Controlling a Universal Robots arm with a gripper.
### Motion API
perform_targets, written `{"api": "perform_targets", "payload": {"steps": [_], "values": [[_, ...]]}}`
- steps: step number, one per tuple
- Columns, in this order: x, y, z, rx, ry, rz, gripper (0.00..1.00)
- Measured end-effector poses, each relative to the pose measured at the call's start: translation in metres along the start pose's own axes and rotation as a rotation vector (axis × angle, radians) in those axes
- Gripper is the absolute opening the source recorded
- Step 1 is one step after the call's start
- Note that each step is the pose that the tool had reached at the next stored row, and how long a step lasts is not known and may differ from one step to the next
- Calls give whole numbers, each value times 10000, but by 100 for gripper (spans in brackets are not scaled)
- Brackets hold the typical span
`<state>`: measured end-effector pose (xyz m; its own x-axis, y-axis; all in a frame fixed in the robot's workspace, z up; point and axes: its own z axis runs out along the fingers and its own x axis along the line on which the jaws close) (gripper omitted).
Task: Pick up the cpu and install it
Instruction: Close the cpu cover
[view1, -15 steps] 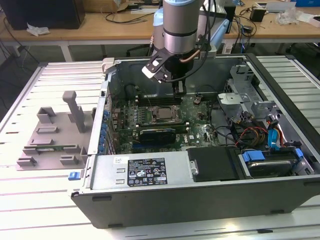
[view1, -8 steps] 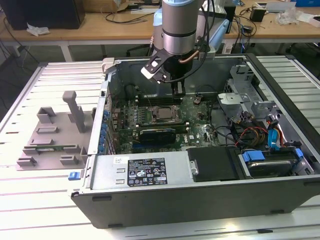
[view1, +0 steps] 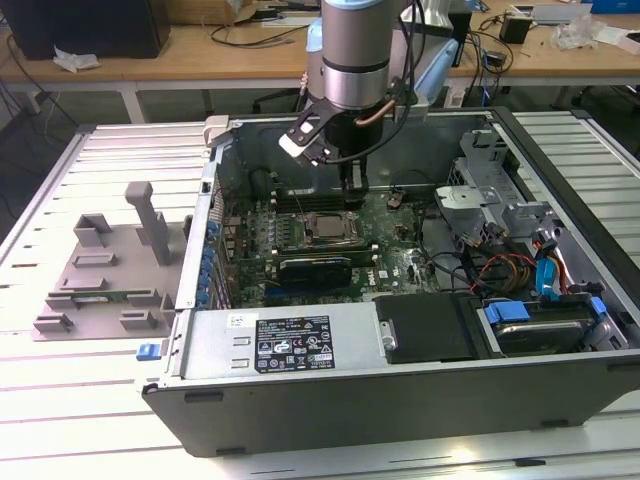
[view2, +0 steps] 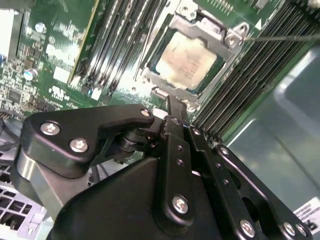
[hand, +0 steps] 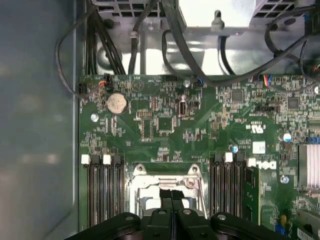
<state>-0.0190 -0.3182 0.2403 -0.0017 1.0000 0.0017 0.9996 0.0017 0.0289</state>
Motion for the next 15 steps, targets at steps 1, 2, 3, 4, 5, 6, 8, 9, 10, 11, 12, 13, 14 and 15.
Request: {"api": "perform_targets", "payload": {"steps": [1, 2, 3, 4, 5, 6, 8, 9, 10, 11, 12, 13, 14, 15], "values": [[0, -22, 5, 0, 0, 1, 11], [0, -47, 14, 0, 0, 2, 11], [0, -62, 20, 0, -1, 2, 11], [0, -85, 29, 0, 0, 1, 11], [0, -99, 36, 0, 0, 0, 11], [0, -115, 41, 0, -1, 1, 11], [0, -153, 51, 1, -2, 1, 11], [0, -163, 54, 1, -1, 1, 11], [0, -171, 58, 0, -1, 1, 11], [0, -180, 62, 1, -1, 1, 11], [0, -182, 62, 1, -2, 0, 11], [0, -183, 63, 1, -1, 0, 11], [0, -183, 63, 0, -1, -2, 11], [0, -183, 63, 1, 0, -21, 11]]}}
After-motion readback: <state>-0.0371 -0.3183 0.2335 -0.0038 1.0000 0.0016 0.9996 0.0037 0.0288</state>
